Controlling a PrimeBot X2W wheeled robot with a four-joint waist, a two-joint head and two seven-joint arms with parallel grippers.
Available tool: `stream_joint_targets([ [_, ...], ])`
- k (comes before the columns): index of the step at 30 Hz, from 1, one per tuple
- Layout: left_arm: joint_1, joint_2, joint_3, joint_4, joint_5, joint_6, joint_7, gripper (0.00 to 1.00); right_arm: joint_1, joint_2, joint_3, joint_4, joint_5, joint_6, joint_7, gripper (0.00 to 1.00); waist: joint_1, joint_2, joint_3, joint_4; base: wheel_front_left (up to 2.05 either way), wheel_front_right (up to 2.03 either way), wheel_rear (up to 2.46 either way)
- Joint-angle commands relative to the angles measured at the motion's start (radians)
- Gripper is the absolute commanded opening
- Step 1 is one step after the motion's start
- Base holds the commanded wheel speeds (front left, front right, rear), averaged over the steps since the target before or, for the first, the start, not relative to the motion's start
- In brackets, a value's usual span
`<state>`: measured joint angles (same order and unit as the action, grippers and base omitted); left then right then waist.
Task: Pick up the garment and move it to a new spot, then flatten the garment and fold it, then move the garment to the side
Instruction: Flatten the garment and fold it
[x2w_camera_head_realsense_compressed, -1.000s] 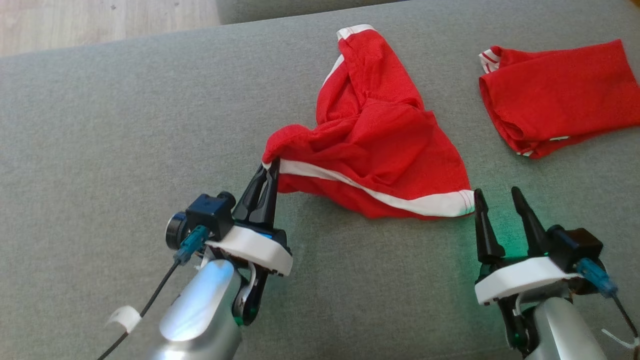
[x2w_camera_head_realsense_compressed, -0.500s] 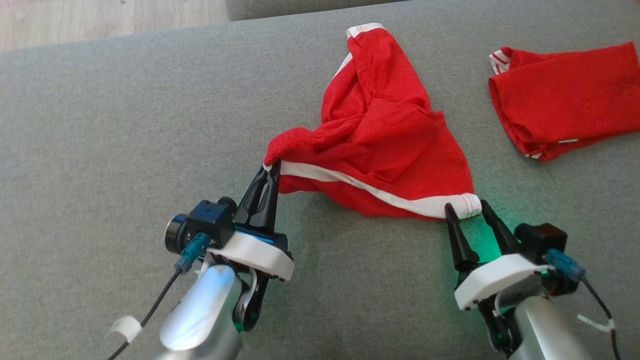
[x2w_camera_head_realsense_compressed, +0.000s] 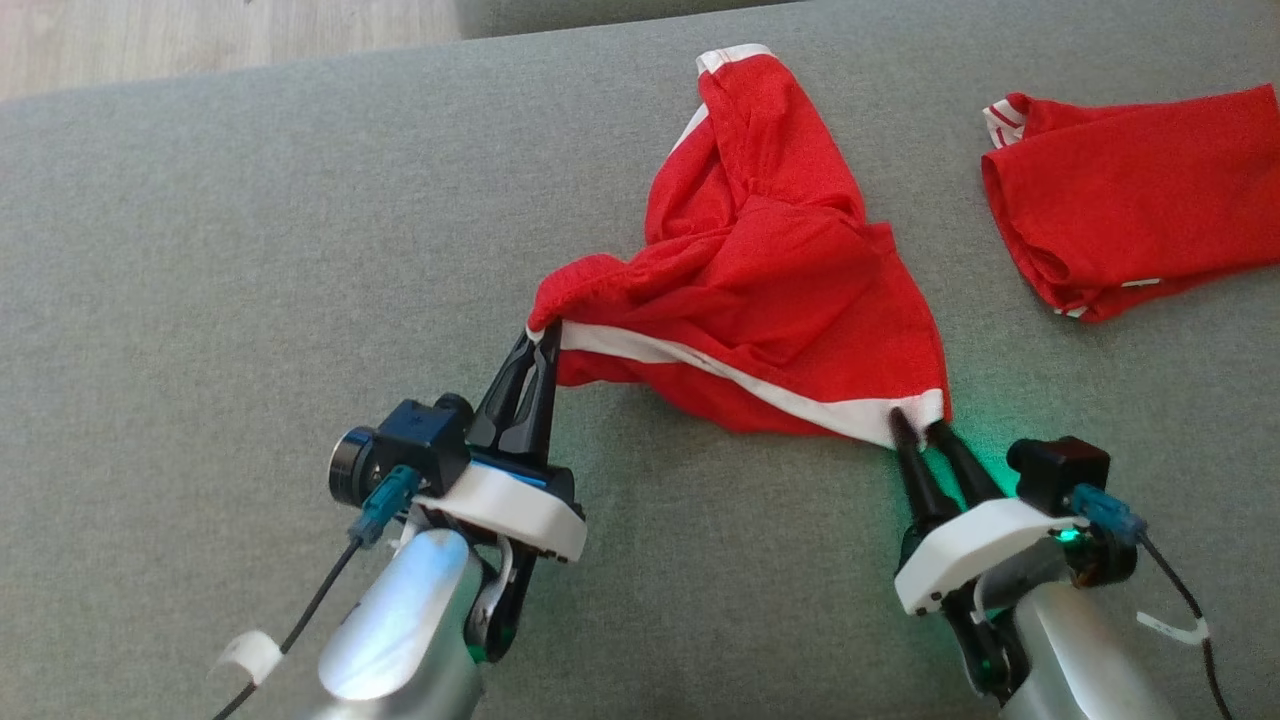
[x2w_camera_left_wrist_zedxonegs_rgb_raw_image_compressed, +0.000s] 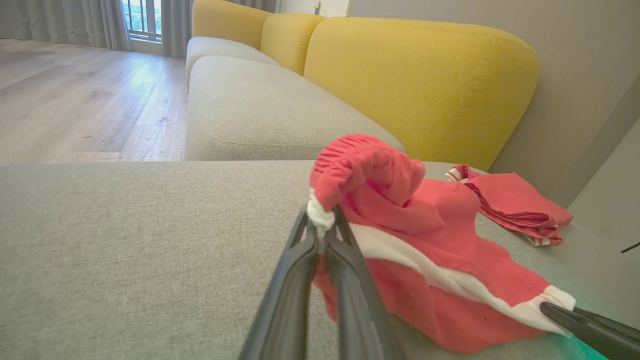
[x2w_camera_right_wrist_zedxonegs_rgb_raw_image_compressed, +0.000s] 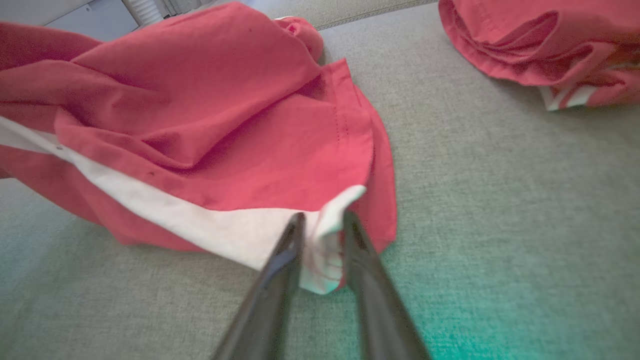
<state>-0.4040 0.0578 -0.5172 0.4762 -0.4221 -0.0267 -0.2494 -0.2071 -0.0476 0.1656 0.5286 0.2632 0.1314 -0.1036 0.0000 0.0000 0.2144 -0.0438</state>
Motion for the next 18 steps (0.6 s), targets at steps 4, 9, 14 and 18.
stream_joint_targets([
  [4,-0.018,0.02,0.037,-0.025,0.012,0.0,-0.012,0.0,-0.043,-0.003,0.02,-0.026,-0.001,-0.001,-0.02,0.0,0.0,0.0,-0.003,-0.005,0.0,0.0,0.0],
  [9,-0.018,0.033,0.047,-0.026,0.02,0.007,-0.012,0.0,-0.051,-0.003,-0.012,-0.058,-0.028,-0.001,-0.078,0.0,0.0,0.0,-0.011,-0.011,0.0,0.0,0.0],
  [14,-0.013,0.052,0.058,-0.028,0.029,0.015,-0.012,0.0,-0.039,-0.018,-0.041,-0.123,-0.053,-0.001,-0.118,0.0,0.0,0.0,-0.03,-0.016,0.0,0.0,0.0],
  [18,-0.011,0.067,0.061,-0.034,0.04,0.022,-0.012,0.0,-0.022,-0.032,-0.066,-0.188,-0.073,-0.001,-0.137,0.0,0.0,0.0,-0.047,-0.015,0.0,0.0,0.0],
])
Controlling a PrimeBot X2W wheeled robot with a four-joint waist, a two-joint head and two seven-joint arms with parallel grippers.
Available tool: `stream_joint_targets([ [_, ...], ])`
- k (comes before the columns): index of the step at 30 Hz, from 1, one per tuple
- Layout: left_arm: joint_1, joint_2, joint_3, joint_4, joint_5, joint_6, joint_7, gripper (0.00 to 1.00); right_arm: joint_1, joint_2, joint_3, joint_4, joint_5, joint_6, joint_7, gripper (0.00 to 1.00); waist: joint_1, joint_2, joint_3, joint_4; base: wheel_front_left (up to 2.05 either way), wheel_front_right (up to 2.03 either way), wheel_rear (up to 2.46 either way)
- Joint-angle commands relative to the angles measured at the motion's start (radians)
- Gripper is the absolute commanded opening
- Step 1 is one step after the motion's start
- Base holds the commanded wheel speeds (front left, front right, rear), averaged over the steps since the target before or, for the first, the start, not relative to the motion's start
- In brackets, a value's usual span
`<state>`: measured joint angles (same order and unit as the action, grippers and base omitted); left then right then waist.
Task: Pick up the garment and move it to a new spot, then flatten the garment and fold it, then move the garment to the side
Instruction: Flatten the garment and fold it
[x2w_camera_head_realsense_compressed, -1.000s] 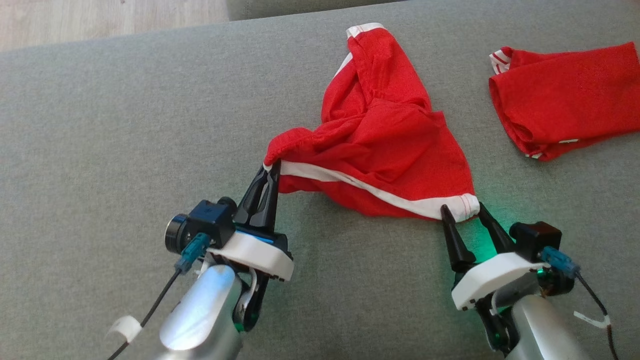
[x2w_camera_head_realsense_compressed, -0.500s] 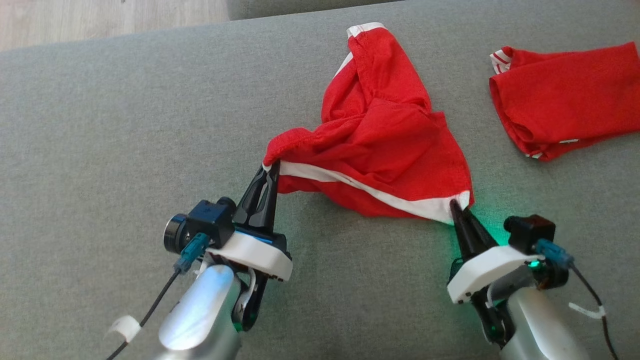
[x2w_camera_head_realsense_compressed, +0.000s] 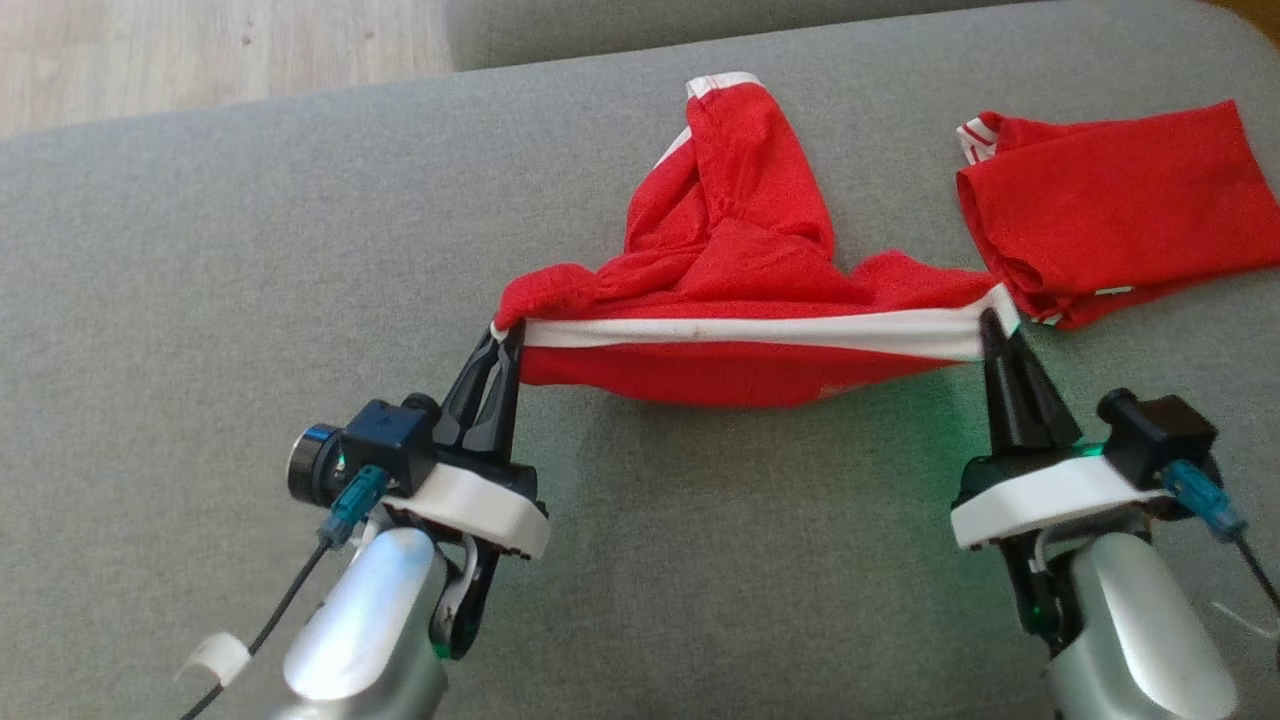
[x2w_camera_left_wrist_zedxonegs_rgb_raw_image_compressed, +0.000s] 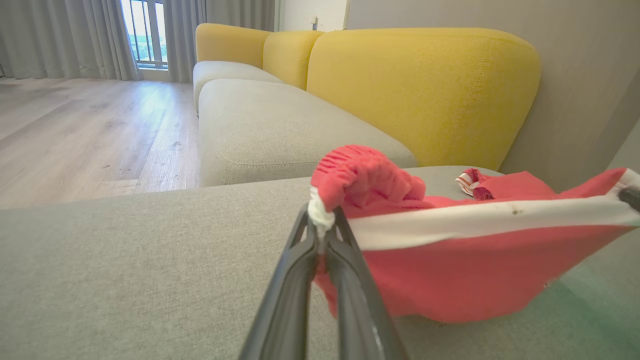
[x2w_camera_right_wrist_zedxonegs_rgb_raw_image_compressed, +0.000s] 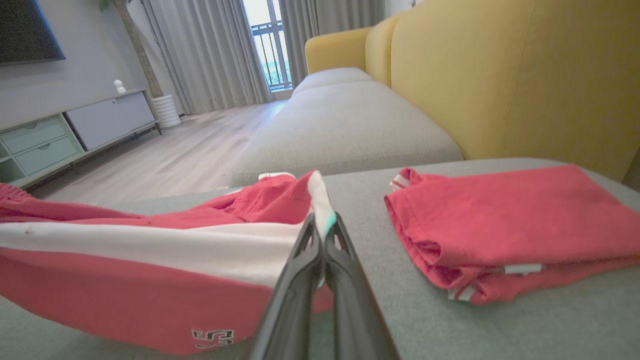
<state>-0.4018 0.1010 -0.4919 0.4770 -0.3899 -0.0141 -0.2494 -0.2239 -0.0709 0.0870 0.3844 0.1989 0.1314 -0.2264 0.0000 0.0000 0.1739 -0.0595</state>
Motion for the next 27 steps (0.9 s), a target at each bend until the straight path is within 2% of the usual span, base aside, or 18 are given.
stream_joint_targets([
  [1,-0.013,0.033,0.036,-0.041,0.015,0.014,-0.012,0.0,0.004,-0.015,0.006,-0.076,-0.02,-0.001,-0.021,0.0,0.0,0.0,-0.016,0.002,0.0,0.0,0.0],
  [10,-0.04,0.088,0.028,-0.089,0.055,0.025,0.0,0.0,0.012,-0.048,0.036,-0.235,-0.069,-0.001,-0.033,0.0,0.0,0.0,-0.066,0.005,0.0,0.0,0.0],
  [13,-0.07,0.101,0.05,-0.137,0.03,0.02,0.035,0.0,-0.013,-0.066,0.043,-0.3,-0.088,-0.001,-0.034,0.0,0.0,0.0,-0.085,0.007,0.0,0.0,0.0],
  [20,-0.244,0.198,0.091,-0.287,0.077,0.029,0.124,0.0,-0.127,-0.096,0.051,-0.418,-0.113,-0.001,-0.035,0.0,0.0,0.0,-0.139,0.017,0.0,0.0,0.0],
  [27,-0.391,0.257,0.107,-0.379,0.102,0.019,0.226,0.0,-0.209,-0.087,0.095,-0.479,-0.113,-0.001,0.007,0.0,0.0,0.0,-0.185,0.019,0.0,0.0,0.0],
])
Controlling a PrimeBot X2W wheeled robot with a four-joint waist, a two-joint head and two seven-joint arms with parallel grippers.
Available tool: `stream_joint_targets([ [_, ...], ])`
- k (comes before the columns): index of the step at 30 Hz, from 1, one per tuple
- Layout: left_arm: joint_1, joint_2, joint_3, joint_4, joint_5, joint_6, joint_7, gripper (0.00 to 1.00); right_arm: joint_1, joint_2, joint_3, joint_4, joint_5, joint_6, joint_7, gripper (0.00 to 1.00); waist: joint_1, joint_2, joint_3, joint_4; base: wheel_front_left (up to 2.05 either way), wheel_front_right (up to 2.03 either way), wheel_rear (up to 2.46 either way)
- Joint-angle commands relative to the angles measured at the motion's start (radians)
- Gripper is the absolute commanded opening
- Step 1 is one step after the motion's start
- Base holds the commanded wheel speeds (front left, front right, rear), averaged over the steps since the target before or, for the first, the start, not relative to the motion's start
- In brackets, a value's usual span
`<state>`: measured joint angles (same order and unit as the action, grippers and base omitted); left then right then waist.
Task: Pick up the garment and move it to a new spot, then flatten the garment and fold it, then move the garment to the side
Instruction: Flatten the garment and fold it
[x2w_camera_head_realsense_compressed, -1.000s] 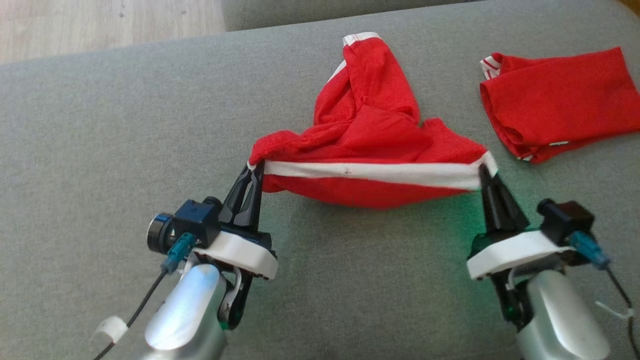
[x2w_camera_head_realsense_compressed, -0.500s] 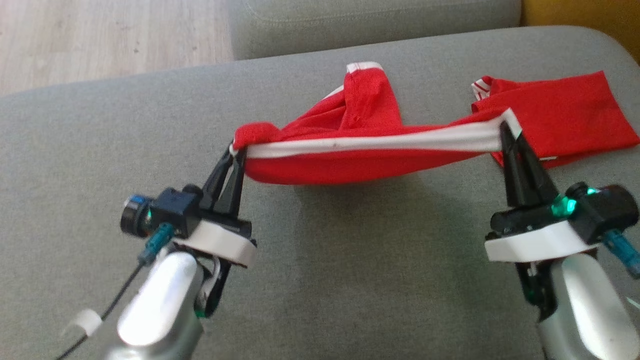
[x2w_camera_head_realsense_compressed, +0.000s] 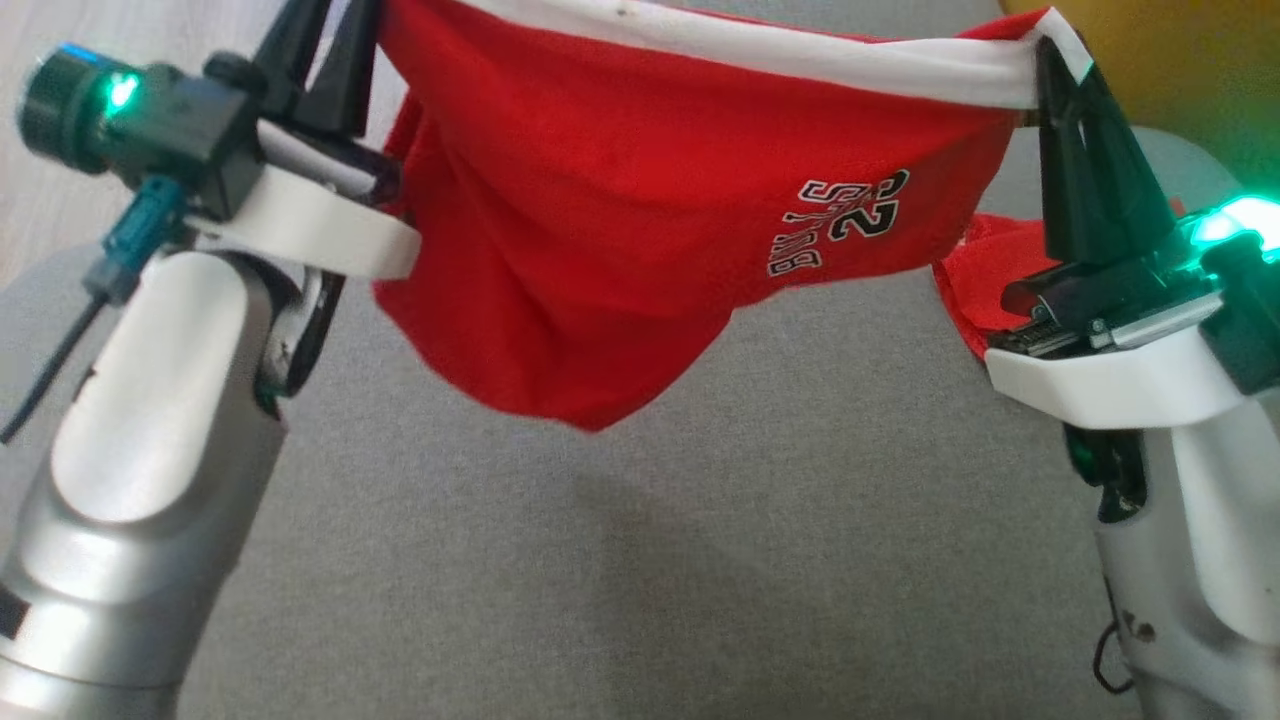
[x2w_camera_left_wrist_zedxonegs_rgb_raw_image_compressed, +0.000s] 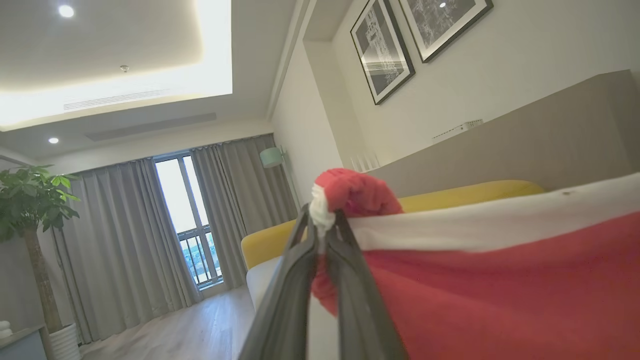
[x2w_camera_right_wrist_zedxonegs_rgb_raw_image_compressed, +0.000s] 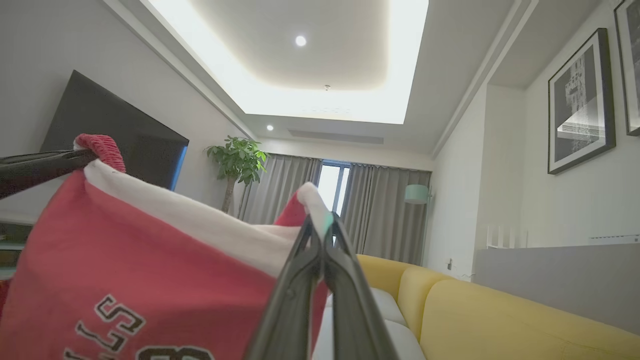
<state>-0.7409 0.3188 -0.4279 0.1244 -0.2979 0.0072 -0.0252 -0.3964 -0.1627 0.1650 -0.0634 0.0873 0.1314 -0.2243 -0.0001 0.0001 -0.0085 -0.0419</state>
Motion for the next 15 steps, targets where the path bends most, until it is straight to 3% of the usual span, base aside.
stream_joint_targets([
  [1,-0.062,0.045,0.042,-0.036,0.012,-0.005,0.014,0.0,-0.04,0.008,0.022,-0.04,-0.002,-0.001,0.011,0.0,0.0001,-0.0001,-0.005,0.003,0.0,0.0,0.0],
  [8,-0.066,0.087,0.04,-0.115,0.008,-0.01,0.09,0.0,-0.024,0.032,0.011,-0.124,-0.017,-0.001,0.051,0.0,0.0001,-0.0001,-0.018,0.025,0.0,0.0,0.0],
  [15,-0.036,0.088,0.033,-0.154,-0.042,-0.018,0.159,0.0,-0.003,0.044,0.008,-0.145,-0.015,-0.001,0.101,0.0,0.0001,-0.0001,-0.014,0.043,0.0,0.0,0.0],
])
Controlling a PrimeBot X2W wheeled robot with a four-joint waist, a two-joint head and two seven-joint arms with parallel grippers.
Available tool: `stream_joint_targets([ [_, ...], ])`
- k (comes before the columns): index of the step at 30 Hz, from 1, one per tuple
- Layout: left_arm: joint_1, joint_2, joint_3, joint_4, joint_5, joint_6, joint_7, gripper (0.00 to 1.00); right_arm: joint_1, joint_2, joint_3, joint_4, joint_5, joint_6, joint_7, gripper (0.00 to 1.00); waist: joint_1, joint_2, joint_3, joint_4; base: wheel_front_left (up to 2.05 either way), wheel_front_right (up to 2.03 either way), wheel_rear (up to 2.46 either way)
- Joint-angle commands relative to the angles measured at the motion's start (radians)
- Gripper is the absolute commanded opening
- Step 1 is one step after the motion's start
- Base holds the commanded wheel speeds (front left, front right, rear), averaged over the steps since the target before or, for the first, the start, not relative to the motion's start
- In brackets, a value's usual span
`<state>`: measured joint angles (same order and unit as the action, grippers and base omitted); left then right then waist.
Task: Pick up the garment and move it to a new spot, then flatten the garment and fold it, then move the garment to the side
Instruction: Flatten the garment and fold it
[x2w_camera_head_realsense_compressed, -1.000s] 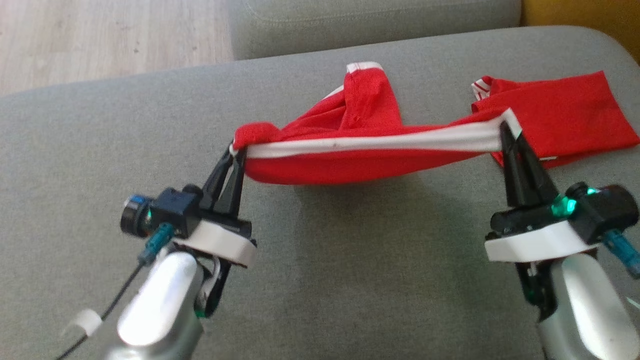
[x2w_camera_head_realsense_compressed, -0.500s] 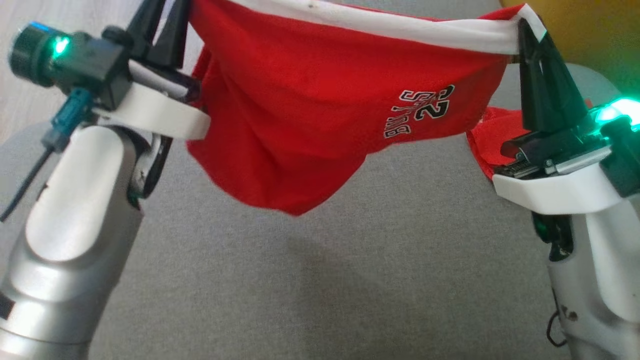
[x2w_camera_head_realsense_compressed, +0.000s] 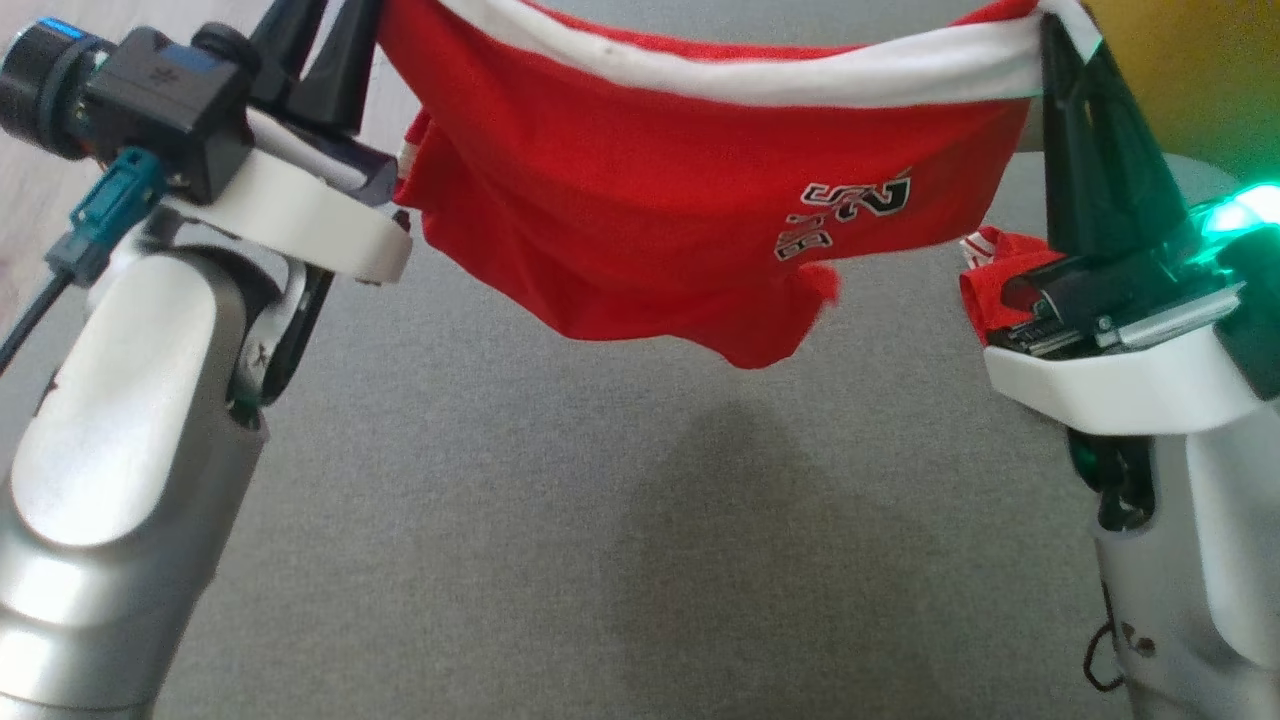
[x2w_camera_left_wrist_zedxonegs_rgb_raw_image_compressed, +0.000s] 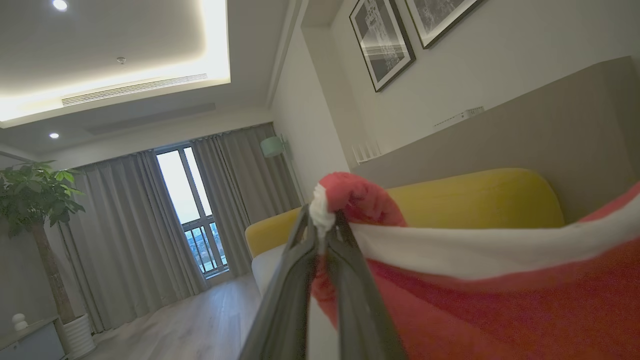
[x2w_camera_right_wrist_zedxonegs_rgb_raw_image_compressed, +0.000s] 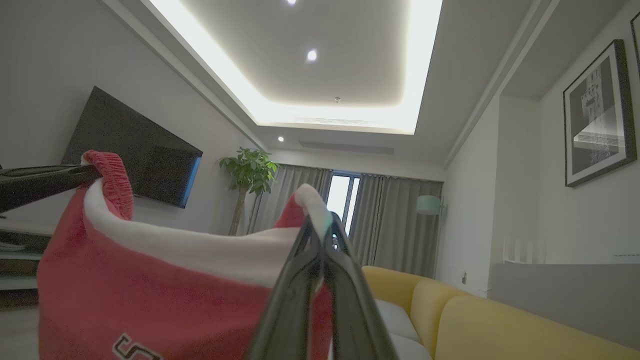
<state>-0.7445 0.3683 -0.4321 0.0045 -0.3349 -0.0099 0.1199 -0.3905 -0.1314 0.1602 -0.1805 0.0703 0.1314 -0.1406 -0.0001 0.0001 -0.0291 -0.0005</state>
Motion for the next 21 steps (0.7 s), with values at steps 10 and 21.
stream_joint_targets([
  [10,-0.155,0.078,0.038,0.037,-0.054,-0.067,0.096,0.0,-0.259,-0.064,0.02,0.107,0.044,-0.001,0.164,0.0,0.0001,-0.0001,0.229,-0.01,0.0,0.0,0.0],
  [21,-0.634,0.095,0.037,0.435,-0.02,-0.113,-0.014,0.0,-0.908,-0.116,0.133,0.596,0.06,-0.001,0.079,0.0,0.0001,-0.0001,0.516,-0.064,0.0,0.0,0.0],
])
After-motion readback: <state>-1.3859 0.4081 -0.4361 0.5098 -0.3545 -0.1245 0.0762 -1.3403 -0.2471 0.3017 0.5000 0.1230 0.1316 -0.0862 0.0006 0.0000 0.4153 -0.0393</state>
